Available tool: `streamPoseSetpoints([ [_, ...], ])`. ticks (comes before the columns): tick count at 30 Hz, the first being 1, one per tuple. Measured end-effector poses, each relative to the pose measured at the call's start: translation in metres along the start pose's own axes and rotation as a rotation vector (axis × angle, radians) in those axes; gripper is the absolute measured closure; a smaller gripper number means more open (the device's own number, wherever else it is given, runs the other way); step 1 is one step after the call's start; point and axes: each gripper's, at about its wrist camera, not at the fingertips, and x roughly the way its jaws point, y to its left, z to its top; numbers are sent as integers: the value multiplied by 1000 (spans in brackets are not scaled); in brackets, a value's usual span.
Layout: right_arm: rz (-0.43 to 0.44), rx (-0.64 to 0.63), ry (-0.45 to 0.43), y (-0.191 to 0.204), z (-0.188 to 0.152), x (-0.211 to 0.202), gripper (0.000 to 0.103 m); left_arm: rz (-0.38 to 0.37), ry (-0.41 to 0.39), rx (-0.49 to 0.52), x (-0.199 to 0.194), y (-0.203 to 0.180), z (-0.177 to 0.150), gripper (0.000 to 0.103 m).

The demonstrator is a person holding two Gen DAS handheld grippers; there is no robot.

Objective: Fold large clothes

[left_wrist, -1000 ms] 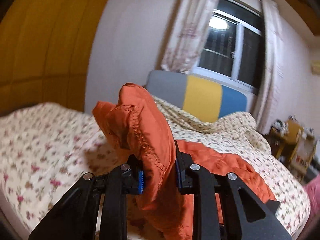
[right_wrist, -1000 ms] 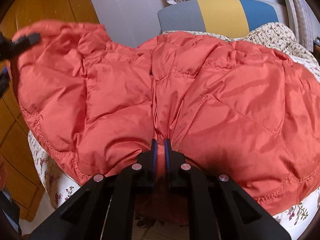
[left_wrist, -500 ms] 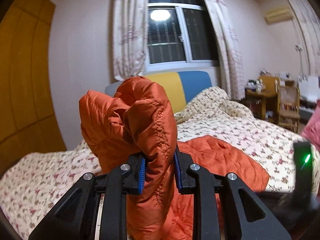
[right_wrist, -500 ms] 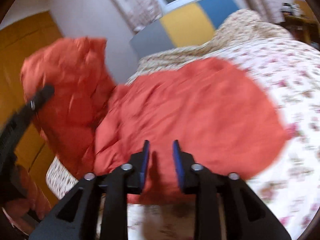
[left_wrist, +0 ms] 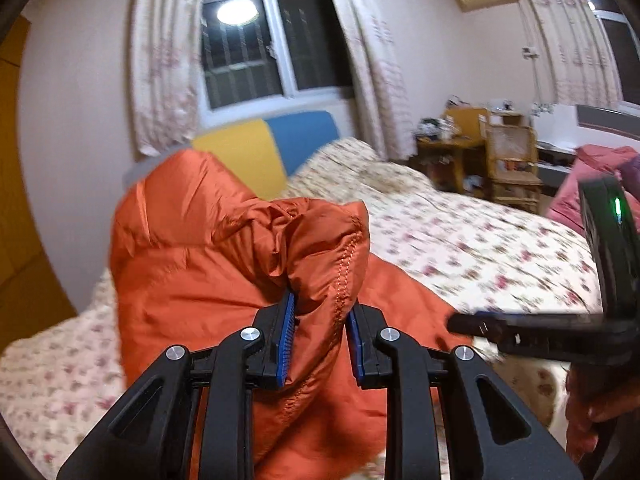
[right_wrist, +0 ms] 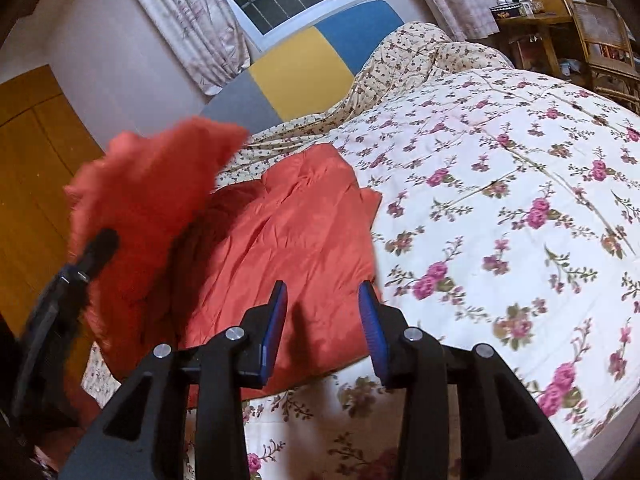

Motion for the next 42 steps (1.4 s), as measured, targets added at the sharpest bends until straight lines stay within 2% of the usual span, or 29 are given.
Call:
streamPoseSetpoints([
  [4, 17, -11, -14, 1, 6, -10, 66, -56, 57, 28, 20, -19, -21, 80],
  [6, 60, -10, -5, 4, 10, -12, 65, -75, 80, 26, 28, -22, -30, 80],
  [8, 122, -11, 14, 10, 15, -9, 59, -94, 80, 19, 32, -24, -40, 80],
  [9, 157, -12, 29, 13, 20, -4, 54, -94, 79, 22, 32, -25, -42, 80],
  [10, 197, -15, 61, 18, 23, 3, 53, -93, 70, 28, 32, -26, -45, 80],
  [13, 231, -21, 160, 30, 29, 27, 53, -92, 57, 24, 30, -25, -49, 80],
  [14, 224, -28, 188, 34, 29, 35, 56, -93, 55, 23, 29, -24, -50, 80],
  [15, 204, -49, 206, 38, 28, 42, 73, -97, 55, 22, 27, -23, -50, 77],
  [16, 176, -78, 212, 41, 28, 47, 90, -106, 57, 24, 26, -23, -50, 69],
  [18, 135, -95, 209, 39, 27, 51, 94, -144, 63, 44, 17, -23, -50, 62],
  [22, 123, -48, 203, 25, 21, 52, 94, -176, 38, 14, -17, -7, -55, 61],
  [24, 134, -37, 202, 21, 20, 52, 94, -149, 21, -38, -30, 11, -58, 61],
  [26, 155, -38, 198, 24, 21, 51, 94, -66, 4, -140, -39, 48, -58, 61],
  [28, 174, -33, 189, 25, 27, 49, 84, 26, -10, -275, -39, 91, -57, 61],
  [29, 184, -25, 169, 25, 33, 45, 74, 68, -9, -352, -37, 114, -58, 61],
  [30, 196, -18, 152, 26, 37, 43, 50, 120, 2, -434, -32, 139, -60, 61],
  [31, 221, -11, 132, 27, 42, 41, 41, 156, 8, -495, -29, 156, -64, 61],
  [32, 247, -4, 114, 29, 50, 39, 39, 182, 23, -566, -23, 175, -68, 61],
  [33, 258, -3, 110, 32, 55, 39, 33, 190, 51, -611, -15, 185, -73, 61],
  [34, 267, -8, 111, 36, 60, 41, 28, 173, 116, -670, 0, 199, -80, 61],
  [35, 273, -23, 124, 42, 65, 45, 26, 158, 153, -698, 9, 205, -84, 61],
  [36, 276, -42, 156, 49, 69, 53, 19, 146, 167, -714, 17, 207, -86, 61],
  [38, 286, -71, 223, 64, 74, 71, 16, 133, 145, -706, 23, 203, -84, 61],
  [41, 239, -141, 243, 84, 75, 87, 16, 114, 129, -695, 27, 193, -78, 61],
  [42, 207, -199, 255, 95, 75, 93, 33, 115, 128, -689, 29, 191, -76, 61],
])
